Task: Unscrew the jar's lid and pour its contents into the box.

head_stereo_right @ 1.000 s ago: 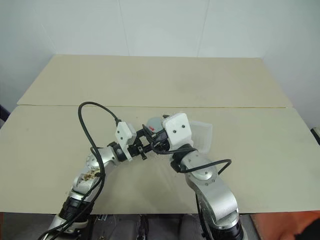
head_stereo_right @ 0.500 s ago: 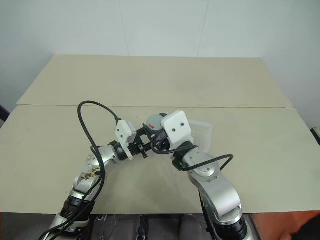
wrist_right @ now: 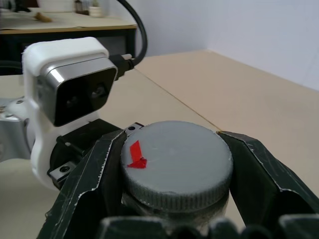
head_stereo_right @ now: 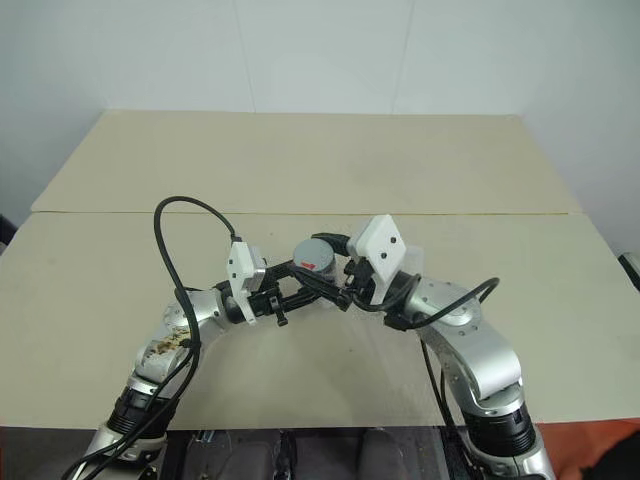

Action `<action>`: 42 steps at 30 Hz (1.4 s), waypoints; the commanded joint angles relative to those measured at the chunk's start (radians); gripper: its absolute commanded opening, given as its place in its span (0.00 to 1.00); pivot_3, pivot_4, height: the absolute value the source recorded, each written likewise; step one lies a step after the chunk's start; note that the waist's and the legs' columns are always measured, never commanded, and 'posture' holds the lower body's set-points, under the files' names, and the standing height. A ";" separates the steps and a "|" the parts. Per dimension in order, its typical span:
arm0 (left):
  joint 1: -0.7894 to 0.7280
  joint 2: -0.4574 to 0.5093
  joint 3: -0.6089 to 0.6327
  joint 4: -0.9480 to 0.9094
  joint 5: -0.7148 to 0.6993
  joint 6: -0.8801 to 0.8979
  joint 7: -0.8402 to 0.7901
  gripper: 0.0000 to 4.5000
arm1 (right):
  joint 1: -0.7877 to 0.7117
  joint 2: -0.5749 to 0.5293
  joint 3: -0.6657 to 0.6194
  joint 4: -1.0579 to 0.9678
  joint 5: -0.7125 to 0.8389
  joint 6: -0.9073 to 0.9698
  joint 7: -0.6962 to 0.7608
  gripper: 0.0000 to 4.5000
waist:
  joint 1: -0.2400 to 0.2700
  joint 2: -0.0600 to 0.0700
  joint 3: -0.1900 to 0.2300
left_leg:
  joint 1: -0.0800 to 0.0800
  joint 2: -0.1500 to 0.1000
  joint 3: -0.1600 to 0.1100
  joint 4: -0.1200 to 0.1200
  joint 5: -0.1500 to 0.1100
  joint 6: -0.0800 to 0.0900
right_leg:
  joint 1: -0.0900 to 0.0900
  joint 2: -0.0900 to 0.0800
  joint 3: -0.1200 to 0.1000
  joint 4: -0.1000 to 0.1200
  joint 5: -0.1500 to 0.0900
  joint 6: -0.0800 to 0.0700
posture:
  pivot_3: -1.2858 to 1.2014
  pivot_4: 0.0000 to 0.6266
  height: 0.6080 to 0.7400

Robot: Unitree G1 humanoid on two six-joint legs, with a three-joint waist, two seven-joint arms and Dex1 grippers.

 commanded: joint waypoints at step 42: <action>-0.102 -0.105 -0.001 0.159 0.107 -0.226 0.053 0.43 | 0.000 -0.003 -0.182 -0.048 0.052 -0.214 -0.033 0.99 | 0.020 0.000 0.000 | 0.000 0.000 0.000 0.001 0.004 -0.006 | 0.001 -0.001 0.000 0.001 0.000 0.000 | 0.52 0.24 1.00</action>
